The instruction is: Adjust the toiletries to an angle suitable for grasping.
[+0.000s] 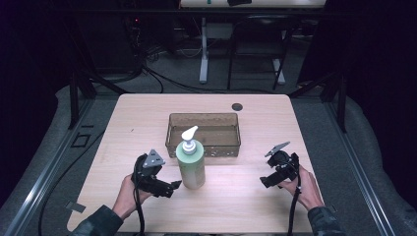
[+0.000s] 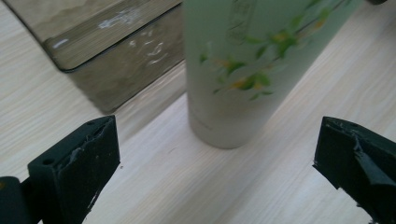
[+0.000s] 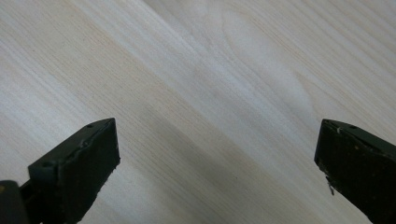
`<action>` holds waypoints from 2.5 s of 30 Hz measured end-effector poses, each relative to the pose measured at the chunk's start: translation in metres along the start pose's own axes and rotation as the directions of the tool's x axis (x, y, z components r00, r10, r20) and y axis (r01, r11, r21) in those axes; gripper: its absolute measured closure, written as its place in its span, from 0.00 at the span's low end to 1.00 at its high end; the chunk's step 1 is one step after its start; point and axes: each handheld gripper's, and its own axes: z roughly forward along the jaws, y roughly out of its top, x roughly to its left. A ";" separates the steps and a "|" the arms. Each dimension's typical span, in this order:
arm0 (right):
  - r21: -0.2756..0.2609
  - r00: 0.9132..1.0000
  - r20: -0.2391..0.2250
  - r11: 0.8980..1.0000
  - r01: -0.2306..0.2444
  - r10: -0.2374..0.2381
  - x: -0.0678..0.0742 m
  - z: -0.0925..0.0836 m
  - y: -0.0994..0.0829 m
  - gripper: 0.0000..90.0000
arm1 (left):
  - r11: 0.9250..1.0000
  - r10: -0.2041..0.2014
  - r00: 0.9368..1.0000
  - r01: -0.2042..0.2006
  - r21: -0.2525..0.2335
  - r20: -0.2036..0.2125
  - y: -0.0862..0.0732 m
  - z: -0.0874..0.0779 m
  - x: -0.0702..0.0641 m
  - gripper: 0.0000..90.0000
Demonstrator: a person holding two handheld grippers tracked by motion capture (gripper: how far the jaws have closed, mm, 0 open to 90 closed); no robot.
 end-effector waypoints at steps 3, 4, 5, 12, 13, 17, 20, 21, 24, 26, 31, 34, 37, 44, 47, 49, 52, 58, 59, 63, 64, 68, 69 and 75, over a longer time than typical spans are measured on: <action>-0.004 1.000 -0.002 1.000 -0.001 0.001 0.000 0.000 0.000 0.00 | 1.000 0.017 1.000 -0.017 -0.002 -0.002 0.004 0.003 -0.007 0.00; -0.007 1.000 -0.004 1.000 -0.007 0.007 0.000 0.000 0.000 0.00 | 1.000 0.021 1.000 -0.021 -0.008 0.001 0.006 0.004 -0.009 0.00; -0.006 1.000 -0.004 1.000 -0.010 0.010 -0.001 0.001 0.000 0.00 | 1.000 0.024 1.000 -0.024 -0.017 -0.003 0.008 0.005 -0.010 0.00; -0.014 1.000 -0.003 1.000 -0.015 0.015 -0.001 0.000 -0.001 0.00 | 0.998 0.046 0.999 -0.047 -0.046 -0.019 0.021 0.006 -0.019 0.00; -0.013 1.000 -0.004 1.000 -0.015 0.015 -0.002 0.000 -0.001 0.00 | 0.998 0.032 0.999 -0.033 -0.057 -0.028 0.024 0.007 -0.019 0.00; -0.012 1.000 0.005 1.000 -0.007 0.008 -0.001 0.000 0.000 0.00 | 0.996 0.027 0.998 -0.032 -0.087 -0.065 0.031 0.006 -0.020 0.00; -0.013 1.000 0.005 1.000 -0.005 0.005 -0.001 0.000 0.000 0.00 | 0.993 0.024 0.997 -0.032 -0.115 -0.069 0.035 0.006 -0.021 0.00; -0.013 1.000 -0.002 1.000 -0.011 0.011 0.000 0.001 0.001 0.00 | 0.991 0.014 0.998 -0.022 -0.131 -0.064 0.038 0.007 -0.022 0.00; -0.011 1.000 0.004 1.000 0.000 0.000 0.001 0.000 0.001 0.00 | 0.989 0.013 0.999 -0.020 -0.147 -0.053 0.043 0.010 -0.025 0.01; -0.016 1.000 0.009 1.000 0.005 -0.004 0.003 -0.002 0.001 0.00 | 0.987 0.020 0.998 -0.029 -0.157 -0.059 0.047 0.011 -0.028 0.02; -0.024 1.000 0.009 1.000 0.006 -0.006 0.001 -0.003 0.000 0.00 | 0.984 0.012 0.998 -0.024 -0.178 -0.070 0.051 0.014 -0.028 0.07; -0.020 1.000 0.009 1.000 0.007 -0.006 0.002 -0.003 0.001 0.00 | 0.982 0.000 0.997 -0.015 -0.190 -0.077 0.052 0.016 -0.027 0.12; -0.022 1.000 0.009 1.000 0.009 -0.009 0.002 -0.004 0.001 0.00 | 0.981 0.001 0.997 -0.016 -0.192 -0.078 0.052 0.017 -0.026 0.12; -0.024 1.000 0.007 1.000 0.006 -0.006 0.002 -0.004 0.001 0.01 | 0.982 0.025 0.999 -0.034 -0.184 -0.047 0.051 0.016 -0.021 0.13; -0.024 1.000 0.010 1.000 0.006 -0.005 0.003 -0.004 0.001 0.01 | 0.982 0.041 0.999 -0.045 -0.184 -0.024 0.051 0.015 -0.017 0.13; -0.023 1.000 0.014 1.000 0.010 -0.009 0.003 -0.004 0.001 0.01 | 0.981 0.054 0.999 -0.055 -0.184 -0.007 0.050 0.014 -0.012 0.13; -0.029 1.000 0.012 1.000 0.006 -0.005 0.003 -0.005 0.002 0.00 | 0.981 0.071 0.997 -0.068 -0.184 0.009 0.049 0.012 -0.005 0.13; -0.022 1.000 0.014 1.000 0.018 -0.017 0.003 -0.004 0.002 0.01 | 0.979 0.113 0.992 -0.101 -0.179 0.058 0.047 0.009 0.013 0.13; -0.022 1.000 0.013 1.000 0.019 -0.019 0.003 -0.004 0.002 0.01 | 0.978 0.123 0.990 -0.109 -0.176 0.069 0.047 0.008 0.017 0.13; -0.021 1.000 0.012 1.000 0.023 -0.023 0.004 -0.004 0.003 0.01 | 0.980 0.130 0.988 -0.116 -0.161 0.077 0.048 0.006 0.026 0.13; -0.021 1.000 0.012 0.999 0.024 -0.023 0.004 -0.004 0.003 0.01 | 0.981 0.132 0.988 -0.119 -0.156 0.079 0.048 0.005 0.029 0.13; -0.021 1.000 0.011 1.000 0.017 -0.017 0.003 -0.004 0.003 0.01 | 0.982 0.131 0.989 -0.119 -0.145 0.075 0.047 0.002 0.042 0.13; -0.021 1.000 0.011 1.000 0.017 -0.017 0.003 -0.004 0.003 0.01 | 0.982 0.131 0.989 -0.119 -0.145 0.075 0.047 0.002 0.042 0.13; -0.020 1.000 0.007 1.000 0.012 -0.011 0.004 -0.003 0.003 0.01 | 0.982 0.138 0.987 -0.126 -0.140 0.081 0.048 0.002 0.054 0.13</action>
